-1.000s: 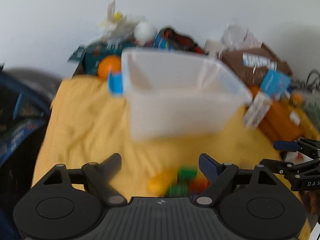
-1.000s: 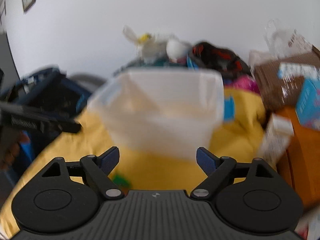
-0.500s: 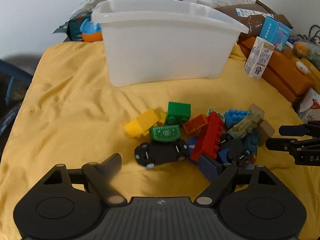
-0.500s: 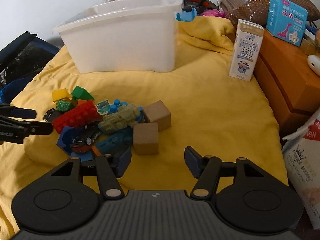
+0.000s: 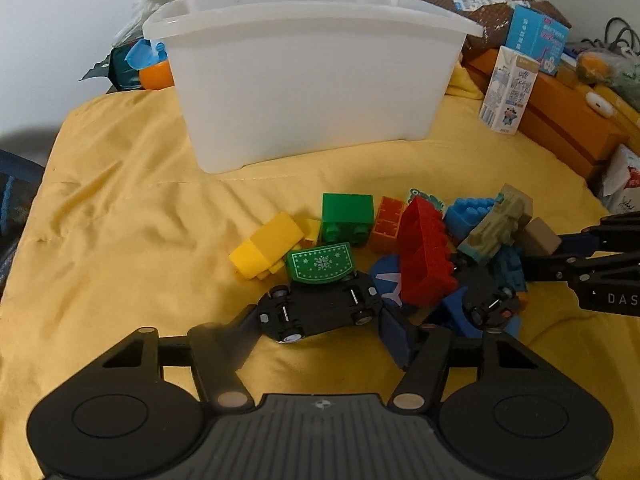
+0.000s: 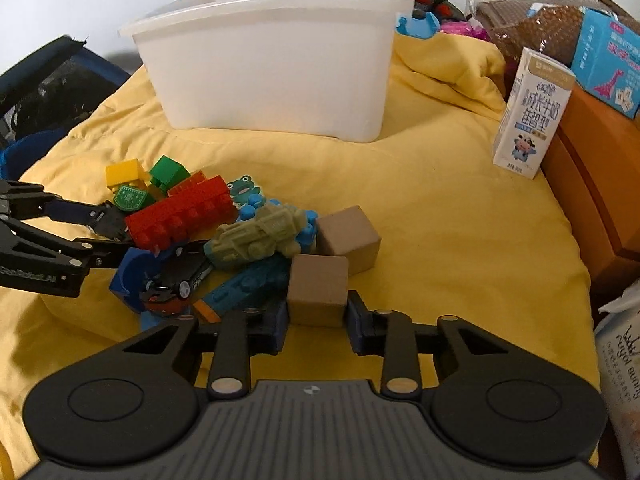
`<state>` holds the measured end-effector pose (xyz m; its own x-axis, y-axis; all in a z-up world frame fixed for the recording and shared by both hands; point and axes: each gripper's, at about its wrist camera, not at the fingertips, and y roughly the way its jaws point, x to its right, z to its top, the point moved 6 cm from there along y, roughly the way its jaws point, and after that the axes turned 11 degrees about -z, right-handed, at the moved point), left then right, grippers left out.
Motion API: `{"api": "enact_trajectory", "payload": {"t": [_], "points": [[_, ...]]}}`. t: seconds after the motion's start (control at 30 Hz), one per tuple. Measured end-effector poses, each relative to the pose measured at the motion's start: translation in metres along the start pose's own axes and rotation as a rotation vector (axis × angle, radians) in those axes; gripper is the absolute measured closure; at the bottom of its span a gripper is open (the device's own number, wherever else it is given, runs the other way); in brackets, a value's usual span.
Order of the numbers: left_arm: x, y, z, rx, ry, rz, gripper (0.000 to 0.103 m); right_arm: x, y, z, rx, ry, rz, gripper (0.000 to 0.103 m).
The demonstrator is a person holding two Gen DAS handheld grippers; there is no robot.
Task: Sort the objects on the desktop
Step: 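Grasp a brown wooden cube with the right tool while the left grasps a black car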
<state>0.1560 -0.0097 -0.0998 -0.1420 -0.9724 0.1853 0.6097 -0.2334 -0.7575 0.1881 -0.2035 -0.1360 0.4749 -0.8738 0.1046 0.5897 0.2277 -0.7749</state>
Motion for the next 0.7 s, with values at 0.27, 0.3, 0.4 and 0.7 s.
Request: {"api": "enact_trajectory", "payload": {"t": [0.27,0.3,0.4,0.7], "points": [[-0.003,0.005,0.003,0.01,-0.011,-0.004,0.03,0.003,-0.001,-0.003,-0.007,0.011,0.007,0.07],[-0.004,0.006,0.004,0.009,-0.011,-0.011,0.03,0.002,-0.001,-0.002,-0.009,0.013,0.005,0.07],[-0.005,0.004,0.005,0.007,-0.001,-0.013,0.034,0.001,0.001,-0.001,-0.01,0.016,0.0,0.07],[-0.007,-0.036,0.009,0.084,-0.042,-0.04,0.034,0.009,-0.015,-0.002,0.028,0.05,0.019,0.07]]}}
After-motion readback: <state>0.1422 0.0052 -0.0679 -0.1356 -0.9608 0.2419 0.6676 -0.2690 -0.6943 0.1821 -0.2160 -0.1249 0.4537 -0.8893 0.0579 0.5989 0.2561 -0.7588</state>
